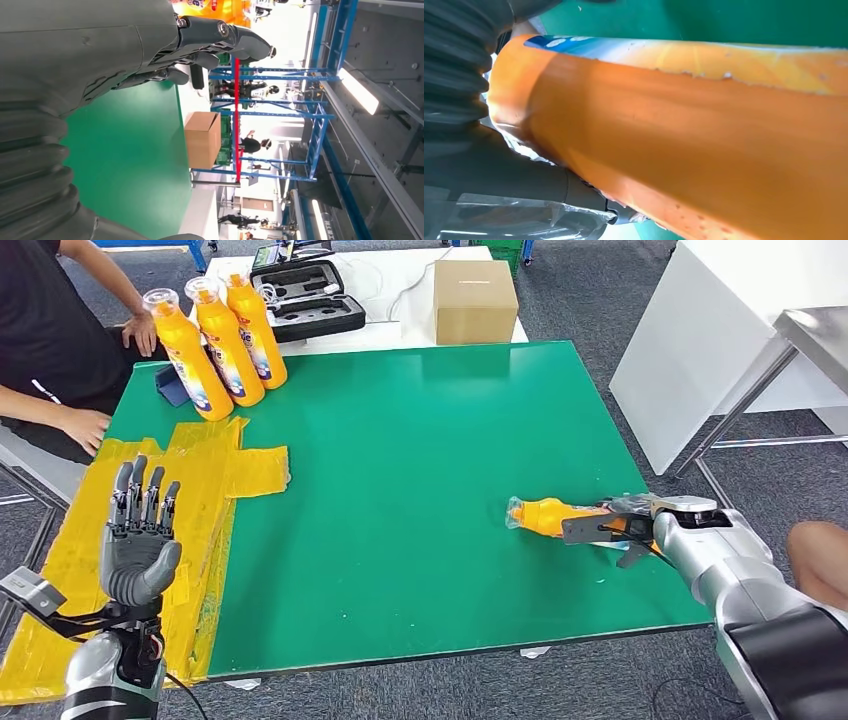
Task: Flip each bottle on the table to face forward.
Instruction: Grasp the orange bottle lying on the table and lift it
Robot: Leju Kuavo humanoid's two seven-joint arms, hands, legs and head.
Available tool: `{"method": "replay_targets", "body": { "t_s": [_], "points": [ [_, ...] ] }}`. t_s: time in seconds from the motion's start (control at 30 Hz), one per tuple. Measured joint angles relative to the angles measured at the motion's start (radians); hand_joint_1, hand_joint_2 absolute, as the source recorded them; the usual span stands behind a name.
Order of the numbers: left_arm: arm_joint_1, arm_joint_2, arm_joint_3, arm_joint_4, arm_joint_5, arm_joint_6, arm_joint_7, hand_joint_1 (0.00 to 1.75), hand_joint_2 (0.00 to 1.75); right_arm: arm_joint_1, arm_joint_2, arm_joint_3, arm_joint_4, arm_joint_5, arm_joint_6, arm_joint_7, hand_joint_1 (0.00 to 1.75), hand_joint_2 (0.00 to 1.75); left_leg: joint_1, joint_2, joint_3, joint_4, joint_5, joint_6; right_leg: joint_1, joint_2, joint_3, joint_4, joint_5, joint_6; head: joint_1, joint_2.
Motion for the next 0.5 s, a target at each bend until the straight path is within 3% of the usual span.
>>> {"method": "replay_targets", "body": {
  "t_s": [0.07,0.5],
  "points": [
    [-0.002,0.0,0.0,0.006,0.001,-0.001,0.0,0.0,1.75,0.002,-0.002,0.0,0.0,-0.014,0.005,0.003,1.75,1.75,0.0,0.0,0.0,0.0,0.0,0.0,0.0,0.0,0.001,0.0,0.0,0.0,0.0,0.0],
    [-0.007,0.003,0.0,0.023,0.003,-0.001,-0.003,0.0,1.75,0.007,-0.008,-0.009,0.0,-0.063,0.0,0.015,1.75,1.75,0.0,0.0,0.001,0.0,0.0,0.0,0.0,0.0,0.007,-0.001,0.0,0.0,0.0,0.0]
  ]
}}
